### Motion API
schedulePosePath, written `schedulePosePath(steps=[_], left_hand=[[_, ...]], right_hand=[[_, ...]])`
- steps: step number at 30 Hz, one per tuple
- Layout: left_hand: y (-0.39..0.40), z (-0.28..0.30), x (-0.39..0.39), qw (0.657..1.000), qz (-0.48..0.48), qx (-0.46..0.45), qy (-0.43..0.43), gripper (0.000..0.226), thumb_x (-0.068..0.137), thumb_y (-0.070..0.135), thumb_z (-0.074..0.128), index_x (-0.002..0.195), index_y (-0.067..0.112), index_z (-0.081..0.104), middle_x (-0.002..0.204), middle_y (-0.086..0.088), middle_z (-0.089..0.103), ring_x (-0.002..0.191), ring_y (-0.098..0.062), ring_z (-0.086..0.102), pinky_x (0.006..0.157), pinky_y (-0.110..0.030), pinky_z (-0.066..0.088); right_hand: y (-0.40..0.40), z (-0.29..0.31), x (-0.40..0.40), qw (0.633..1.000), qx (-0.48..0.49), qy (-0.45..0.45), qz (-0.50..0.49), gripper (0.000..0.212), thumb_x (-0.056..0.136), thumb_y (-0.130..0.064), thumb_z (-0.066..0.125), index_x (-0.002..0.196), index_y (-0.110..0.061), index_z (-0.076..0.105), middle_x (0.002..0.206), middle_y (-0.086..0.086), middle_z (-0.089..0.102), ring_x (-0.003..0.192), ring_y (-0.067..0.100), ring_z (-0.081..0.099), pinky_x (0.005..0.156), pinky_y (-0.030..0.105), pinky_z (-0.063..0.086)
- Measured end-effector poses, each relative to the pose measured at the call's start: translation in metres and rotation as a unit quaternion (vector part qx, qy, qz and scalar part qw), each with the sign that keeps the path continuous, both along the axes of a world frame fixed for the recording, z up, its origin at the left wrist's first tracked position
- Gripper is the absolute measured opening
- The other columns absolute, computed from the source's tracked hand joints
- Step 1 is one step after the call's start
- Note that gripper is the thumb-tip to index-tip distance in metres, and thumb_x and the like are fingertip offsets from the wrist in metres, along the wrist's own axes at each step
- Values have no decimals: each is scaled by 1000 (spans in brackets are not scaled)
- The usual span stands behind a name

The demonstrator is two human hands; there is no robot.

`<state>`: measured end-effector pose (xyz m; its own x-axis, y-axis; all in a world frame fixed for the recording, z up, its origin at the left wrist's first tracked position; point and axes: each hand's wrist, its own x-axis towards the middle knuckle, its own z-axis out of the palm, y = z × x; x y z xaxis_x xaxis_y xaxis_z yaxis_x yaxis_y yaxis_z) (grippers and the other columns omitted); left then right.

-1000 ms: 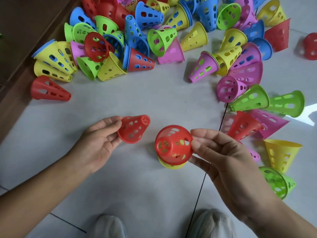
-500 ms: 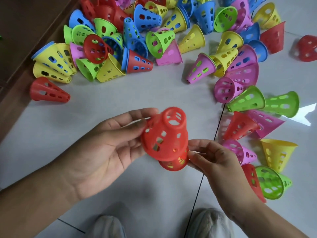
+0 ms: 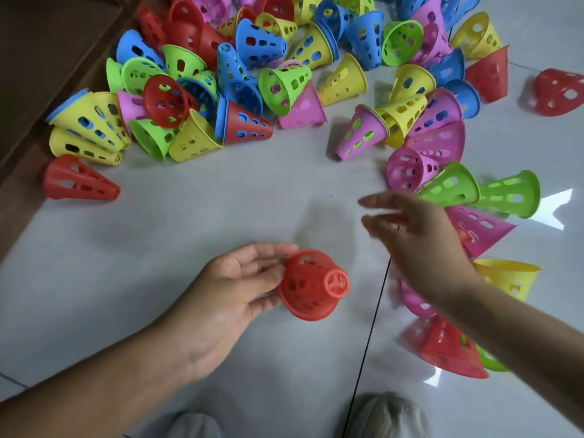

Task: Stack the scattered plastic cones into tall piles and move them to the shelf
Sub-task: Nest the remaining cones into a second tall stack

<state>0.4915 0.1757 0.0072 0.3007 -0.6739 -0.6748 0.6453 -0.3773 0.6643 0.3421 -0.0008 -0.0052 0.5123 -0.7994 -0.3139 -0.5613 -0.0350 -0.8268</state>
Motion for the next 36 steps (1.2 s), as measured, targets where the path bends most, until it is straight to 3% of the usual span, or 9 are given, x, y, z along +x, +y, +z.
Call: schedulePosePath(steps=[3, 8, 11, 17, 23, 27, 31, 33, 36], left_hand=[[0, -7, -3, 998, -15, 6, -53, 26, 87, 3, 61, 112, 4, 69, 108, -11, 75, 94, -16, 71, 76, -23, 57], [-1, -18, -1, 979, -56, 39, -193, 24, 89, -4, 65, 98, 14, 76, 102, -2, 76, 90, -17, 72, 79, -26, 56], [-6, -21, -1, 971, -65, 37, -226, 21, 89, -6, 64, 99, 10, 73, 94, -2, 76, 83, -11, 70, 72, -18, 54], [-12, -26, 5, 965, -102, 53, -237, 14, 96, 7, 61, 99, 14, 72, 92, 0, 77, 84, -8, 69, 69, -16, 51], [-23, -36, 21, 958, -142, 70, -237, 14, 98, 10, 58, 96, 13, 71, 90, 0, 77, 76, -6, 66, 64, -15, 49], [-39, -39, 39, 950, -143, 64, -270, 6, 92, 16, 66, 93, 13, 71, 90, -5, 76, 73, -13, 63, 67, -25, 50], [-66, -42, 74, 903, -100, 73, -412, 21, 76, 31, 61, 94, 23, 70, 82, -7, 70, 73, -27, 67, 72, -41, 56], [-80, -41, 91, 872, -71, 64, -480, 21, 78, 29, 61, 98, 29, 67, 92, -4, 67, 75, -29, 66, 77, -45, 59], [-98, -43, 107, 817, -37, 53, -573, 29, 85, 17, 62, 113, 23, 60, 120, -1, 45, 83, -26, 64, 76, -27, 54]], right_hand=[[-35, 10, 21, 989, -139, 35, 38, 25, 94, -21, 64, 118, -28, 67, 117, -7, 64, 104, 11, 63, 88, 29, 51], [-71, 4, 43, 963, -237, 84, 102, 37, 92, -22, 65, 128, -24, 63, 142, 3, 51, 128, 27, 50, 108, 41, 40], [-84, -1, 47, 951, -252, 120, 136, 39, 93, -25, 65, 131, -20, 60, 144, 9, 50, 137, 31, 38, 110, 42, 32], [-93, -10, 49, 937, -251, 154, 186, 43, 93, -29, 64, 135, -19, 57, 146, 3, 49, 135, 28, 37, 106, 36, 29], [-96, -12, 53, 956, -203, 133, 163, 47, 92, -27, 67, 136, -17, 56, 139, 9, 49, 129, 28, 45, 105, 36, 36], [-91, -21, 53, 969, -164, 99, 155, 44, 90, -26, 69, 133, -21, 59, 134, 5, 48, 122, 23, 51, 105, 40, 44], [-84, -26, 55, 974, -147, 74, 155, 43, 90, -26, 69, 132, -22, 60, 136, 0, 48, 120, 16, 53, 102, 40, 47], [-80, -27, 55, 974, -140, 77, 160, 44, 90, -28, 68, 133, -23, 60, 138, -1, 50, 123, 16, 52, 105, 40, 45], [-70, -25, 55, 974, -123, 78, 173, 44, 91, -30, 67, 134, -22, 60, 137, -1, 54, 125, 16, 51, 108, 40, 42]])
